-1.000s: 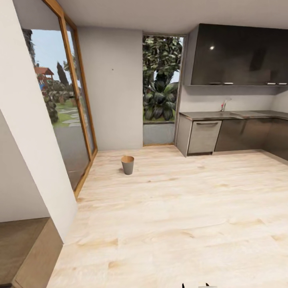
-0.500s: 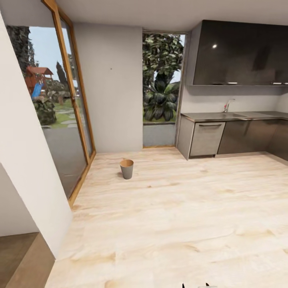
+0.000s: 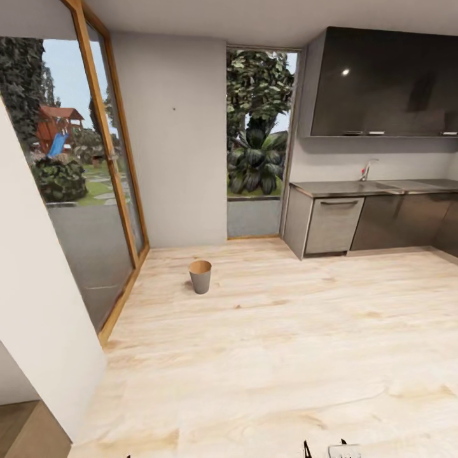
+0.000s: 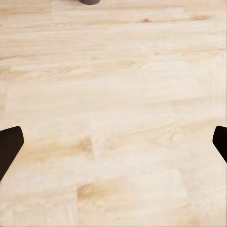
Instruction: Put the three can of soda from the living room inside the tash can in the kitchen.
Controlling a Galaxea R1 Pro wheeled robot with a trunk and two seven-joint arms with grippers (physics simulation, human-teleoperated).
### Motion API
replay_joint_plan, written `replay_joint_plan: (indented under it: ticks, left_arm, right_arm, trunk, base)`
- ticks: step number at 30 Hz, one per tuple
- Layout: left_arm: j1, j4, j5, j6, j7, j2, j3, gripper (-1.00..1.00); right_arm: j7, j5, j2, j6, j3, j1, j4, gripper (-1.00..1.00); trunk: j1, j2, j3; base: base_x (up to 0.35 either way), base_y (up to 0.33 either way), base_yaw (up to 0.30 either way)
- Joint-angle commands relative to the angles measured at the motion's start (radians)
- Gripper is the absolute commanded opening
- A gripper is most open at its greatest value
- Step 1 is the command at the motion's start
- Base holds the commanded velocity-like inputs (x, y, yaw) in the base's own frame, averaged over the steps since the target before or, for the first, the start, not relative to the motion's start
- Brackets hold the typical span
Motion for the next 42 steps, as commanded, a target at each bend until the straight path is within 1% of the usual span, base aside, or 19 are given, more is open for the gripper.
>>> replay_joint_plan:
  ticks: [1,4,6,7,8,10,11,18,42]
  left_arm:
    - [0.0,0.0,0.0,0.0,0.002,0.0,0.0,1.0]
    - [0.0,-0.001,0.001,-0.002,0.02,0.001,0.001,1.0]
    - [0.0,-0.001,0.001,-0.003,0.041,0.001,0.001,1.0]
    - [0.0,-0.001,0.001,-0.003,0.041,0.001,0.001,1.0]
    - [0.0,-0.001,0.001,-0.006,0.073,0.002,0.0,1.0]
    - [0.0,-0.001,0.001,-0.007,0.093,0.002,0.0,1.0]
    - [0.0,-0.001,0.001,-0.007,0.097,0.002,0.0,1.0]
    - [0.0,0.0,0.001,-0.01,0.111,0.001,0.001,1.0]
    - [0.0,0.002,0.002,-0.01,0.114,0.001,0.002,1.0]
  right_arm:
    - [0.0,0.0,-0.009,0.0,0.0,-0.001,0.0,1.0]
    - [0.0,-0.002,-0.041,-0.001,-0.011,-0.002,-0.001,1.0]
    - [0.001,-0.003,-0.064,-0.003,-0.029,-0.003,-0.001,1.0]
    - [0.001,-0.003,-0.064,-0.003,-0.029,-0.003,-0.001,1.0]
    - [0.006,-0.004,-0.089,-0.004,-0.064,-0.004,-0.006,1.0]
    - [0.011,-0.004,-0.102,-0.005,-0.089,-0.004,-0.008,1.0]
    - [0.012,-0.003,-0.104,-0.005,-0.094,-0.004,-0.008,1.0]
    - [0.018,0.003,-0.106,-0.006,-0.099,-0.004,-0.004,1.0]
    - [0.018,-0.001,-0.1,-0.005,-0.1,-0.004,-0.003,1.0]
  trunk:
    - [0.0,0.0,0.0]
    - [0.0,0.0,0.0]
    - [0.0,0.0,0.0]
    - [0.0,0.0,0.0]
    - [0.0,0.0,0.0]
    - [0.0,0.0,0.0]
    - [0.0,0.0,0.0]
    - [0.0,0.0,0.0]
    - [0.0,0.0,0.0]
  base:
    - [0.322,0.0,0.0]
    - [0.322,0.0,0.0]
    - [0.322,0.0,0.0]
    - [0.322,0.0,0.0]
    - [0.322,0.0,0.0]
    - [0.322,0.0,0.0]
    - [0.322,0.0,0.0]
    - [0.322,0.0,0.0]
    - [0.318,0.0,0.0]
